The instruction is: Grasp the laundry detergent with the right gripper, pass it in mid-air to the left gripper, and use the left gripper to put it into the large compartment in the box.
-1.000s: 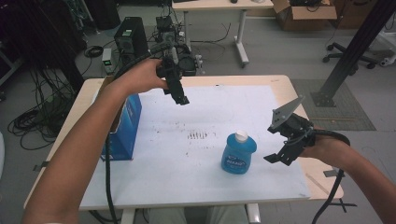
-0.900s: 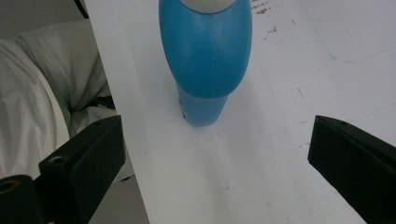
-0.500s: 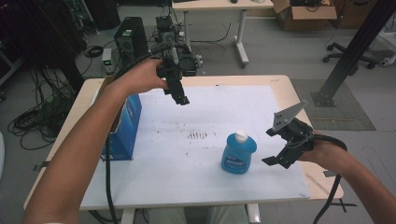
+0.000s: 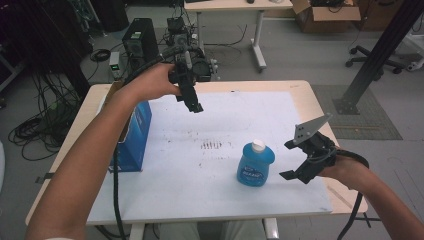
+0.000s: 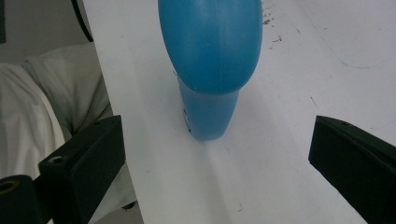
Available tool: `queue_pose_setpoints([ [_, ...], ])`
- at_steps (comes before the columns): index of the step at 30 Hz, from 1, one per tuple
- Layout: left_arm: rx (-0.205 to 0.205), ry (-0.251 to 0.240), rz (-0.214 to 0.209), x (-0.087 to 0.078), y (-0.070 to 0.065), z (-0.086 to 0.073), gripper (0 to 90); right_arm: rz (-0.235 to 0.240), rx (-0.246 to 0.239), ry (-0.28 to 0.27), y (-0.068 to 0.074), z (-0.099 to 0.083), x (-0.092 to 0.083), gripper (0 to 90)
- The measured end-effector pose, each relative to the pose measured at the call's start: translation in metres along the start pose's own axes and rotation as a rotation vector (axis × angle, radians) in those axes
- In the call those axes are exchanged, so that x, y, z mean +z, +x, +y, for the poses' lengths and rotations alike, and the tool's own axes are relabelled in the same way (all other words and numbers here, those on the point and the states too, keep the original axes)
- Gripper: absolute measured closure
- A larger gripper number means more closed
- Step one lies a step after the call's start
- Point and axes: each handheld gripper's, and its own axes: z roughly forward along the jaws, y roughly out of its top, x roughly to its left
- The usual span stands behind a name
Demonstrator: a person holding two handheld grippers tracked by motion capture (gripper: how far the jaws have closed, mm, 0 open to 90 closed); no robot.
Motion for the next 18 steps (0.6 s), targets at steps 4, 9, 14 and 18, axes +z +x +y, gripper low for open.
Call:
queue_pose_setpoints([
  [4,-0.002,0.001,-0.002,0.000,0.000,0.001,5.2,0.003,0.000,-0.016,0.001,-0.004,0.004,3.3],
  [9,-0.002,0.000,0.000,0.001,-0.001,0.001,5.2,0.007,0.003,-0.057,0.001,-0.009,0.008,3.3],
  [14,-0.001,0.002,-0.001,0.001,-0.001,0.001,5.2,0.013,0.000,-0.083,0.001,-0.012,0.010,3.5],
  [18,-0.004,0.003,-0.001,0.001,0.000,0.001,5.2,0.020,0.002,-0.116,0.000,-0.016,0.012,3.5],
])
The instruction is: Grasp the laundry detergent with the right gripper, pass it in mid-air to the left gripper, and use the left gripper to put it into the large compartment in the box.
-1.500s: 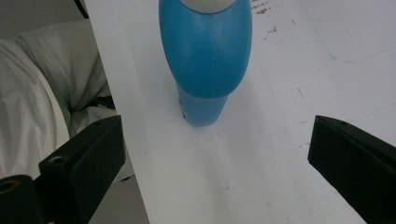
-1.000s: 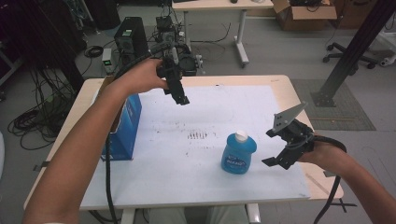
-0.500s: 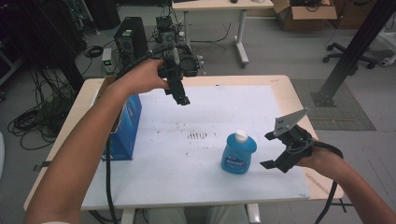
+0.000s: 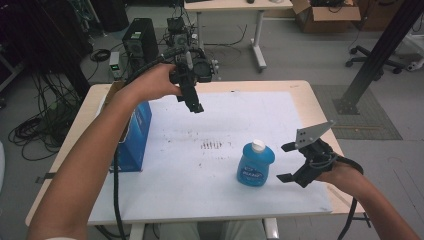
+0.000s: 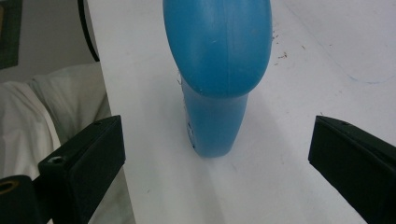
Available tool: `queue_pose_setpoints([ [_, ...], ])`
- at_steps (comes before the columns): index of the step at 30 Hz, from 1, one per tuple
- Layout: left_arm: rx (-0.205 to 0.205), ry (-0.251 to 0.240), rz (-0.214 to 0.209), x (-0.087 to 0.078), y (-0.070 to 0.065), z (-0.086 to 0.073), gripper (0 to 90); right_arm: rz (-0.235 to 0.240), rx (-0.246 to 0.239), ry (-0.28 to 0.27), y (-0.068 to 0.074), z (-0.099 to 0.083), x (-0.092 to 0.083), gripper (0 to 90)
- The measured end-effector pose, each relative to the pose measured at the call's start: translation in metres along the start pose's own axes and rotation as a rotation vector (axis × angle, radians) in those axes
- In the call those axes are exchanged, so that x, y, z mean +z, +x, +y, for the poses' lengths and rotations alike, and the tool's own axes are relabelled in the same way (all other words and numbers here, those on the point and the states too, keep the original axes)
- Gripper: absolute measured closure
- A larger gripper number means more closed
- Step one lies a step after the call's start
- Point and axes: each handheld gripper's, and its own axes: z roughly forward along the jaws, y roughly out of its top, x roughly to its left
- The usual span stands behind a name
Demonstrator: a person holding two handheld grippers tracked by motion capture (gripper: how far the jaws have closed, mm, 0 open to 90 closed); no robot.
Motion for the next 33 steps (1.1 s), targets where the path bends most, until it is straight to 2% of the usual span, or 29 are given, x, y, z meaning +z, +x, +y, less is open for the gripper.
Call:
queue_pose_setpoints([
  [7,0.000,-0.002,0.003,-0.001,0.000,0.000,5.1,0.003,0.003,-0.033,0.000,-0.006,0.003,3.4],
  [12,-0.002,-0.004,0.003,-0.001,-0.001,-0.001,5.1,0.005,0.010,-0.081,-0.001,-0.011,0.004,3.4],
  [22,-0.004,-0.004,0.004,-0.001,-0.001,-0.001,5.1,0.006,0.020,-0.142,-0.002,-0.017,0.006,3.3],
  [33,-0.006,-0.001,0.005,-0.002,-0.001,-0.001,5.0,0.012,0.029,-0.164,-0.003,-0.023,0.012,3.2],
])
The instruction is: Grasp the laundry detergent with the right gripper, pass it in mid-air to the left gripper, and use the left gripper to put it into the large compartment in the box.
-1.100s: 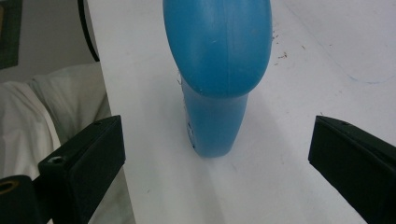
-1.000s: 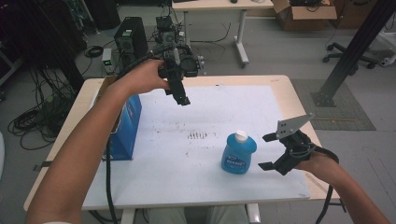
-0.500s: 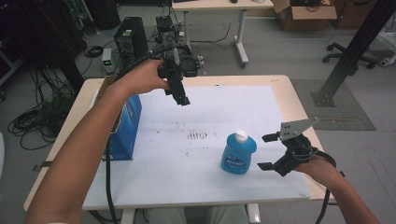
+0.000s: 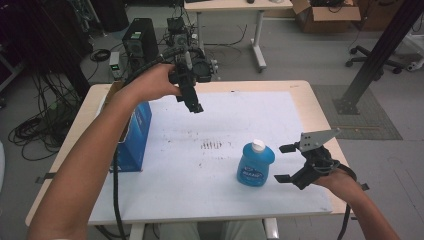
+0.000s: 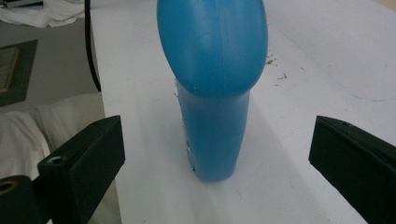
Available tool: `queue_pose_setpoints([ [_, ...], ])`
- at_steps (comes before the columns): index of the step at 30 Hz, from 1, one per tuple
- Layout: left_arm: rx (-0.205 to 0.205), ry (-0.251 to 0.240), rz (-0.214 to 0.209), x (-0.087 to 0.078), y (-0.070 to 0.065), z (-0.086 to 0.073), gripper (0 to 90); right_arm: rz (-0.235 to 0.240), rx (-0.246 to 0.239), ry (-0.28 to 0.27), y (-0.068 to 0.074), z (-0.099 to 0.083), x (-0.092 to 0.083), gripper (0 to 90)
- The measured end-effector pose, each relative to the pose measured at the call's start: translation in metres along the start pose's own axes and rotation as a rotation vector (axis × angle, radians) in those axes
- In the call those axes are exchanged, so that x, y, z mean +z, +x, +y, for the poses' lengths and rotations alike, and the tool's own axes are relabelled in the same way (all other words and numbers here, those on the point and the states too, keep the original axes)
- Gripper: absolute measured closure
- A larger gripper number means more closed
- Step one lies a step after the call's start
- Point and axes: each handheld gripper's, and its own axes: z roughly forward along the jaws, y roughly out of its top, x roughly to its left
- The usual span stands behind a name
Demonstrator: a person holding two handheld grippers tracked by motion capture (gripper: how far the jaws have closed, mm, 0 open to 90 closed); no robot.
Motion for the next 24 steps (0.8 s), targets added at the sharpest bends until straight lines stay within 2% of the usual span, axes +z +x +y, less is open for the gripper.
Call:
queue_pose_setpoints([
  [24,0.005,0.004,0.000,0.002,-0.001,0.002,5.0,0.002,0.020,-0.044,-0.002,-0.013,0.009,3.1],
])
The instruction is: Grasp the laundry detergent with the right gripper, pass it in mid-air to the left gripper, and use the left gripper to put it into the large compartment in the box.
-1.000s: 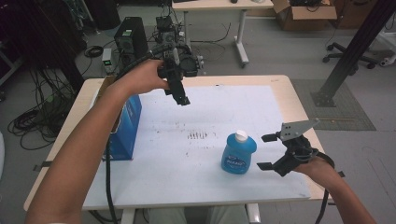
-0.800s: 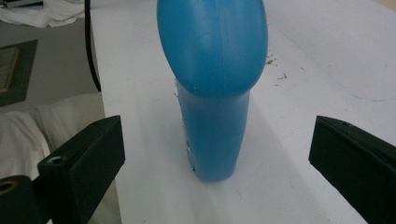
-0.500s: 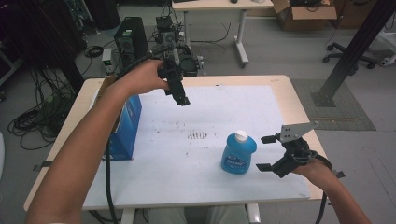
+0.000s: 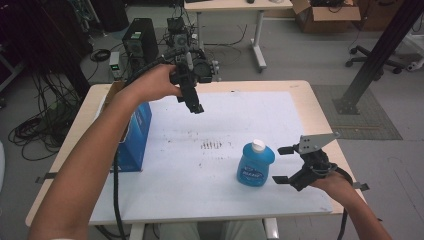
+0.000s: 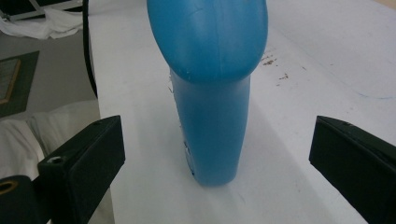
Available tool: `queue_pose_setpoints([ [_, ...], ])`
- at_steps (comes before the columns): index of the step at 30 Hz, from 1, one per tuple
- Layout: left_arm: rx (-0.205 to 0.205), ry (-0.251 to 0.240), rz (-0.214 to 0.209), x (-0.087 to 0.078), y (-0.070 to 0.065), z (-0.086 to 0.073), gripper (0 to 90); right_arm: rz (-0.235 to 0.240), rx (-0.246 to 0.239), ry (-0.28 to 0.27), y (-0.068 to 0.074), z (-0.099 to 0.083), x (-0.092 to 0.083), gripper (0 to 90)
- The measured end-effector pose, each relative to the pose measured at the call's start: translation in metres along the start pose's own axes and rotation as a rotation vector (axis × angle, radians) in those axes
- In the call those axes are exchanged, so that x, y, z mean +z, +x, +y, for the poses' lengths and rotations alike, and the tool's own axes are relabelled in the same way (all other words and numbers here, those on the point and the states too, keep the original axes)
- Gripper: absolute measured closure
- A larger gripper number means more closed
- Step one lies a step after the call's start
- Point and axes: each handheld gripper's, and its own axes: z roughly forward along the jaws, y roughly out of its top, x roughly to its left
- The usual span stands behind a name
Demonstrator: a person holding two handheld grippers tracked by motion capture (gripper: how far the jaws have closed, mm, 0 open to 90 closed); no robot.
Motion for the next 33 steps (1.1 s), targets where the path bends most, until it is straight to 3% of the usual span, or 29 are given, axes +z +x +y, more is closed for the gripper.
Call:
queue_pose_setpoints([
  [33,-0.012,-0.002,-0.001,0.001,-0.001,-0.004,5.1,0.016,0.002,-0.097,-0.003,-0.009,0.031,3.1],
])
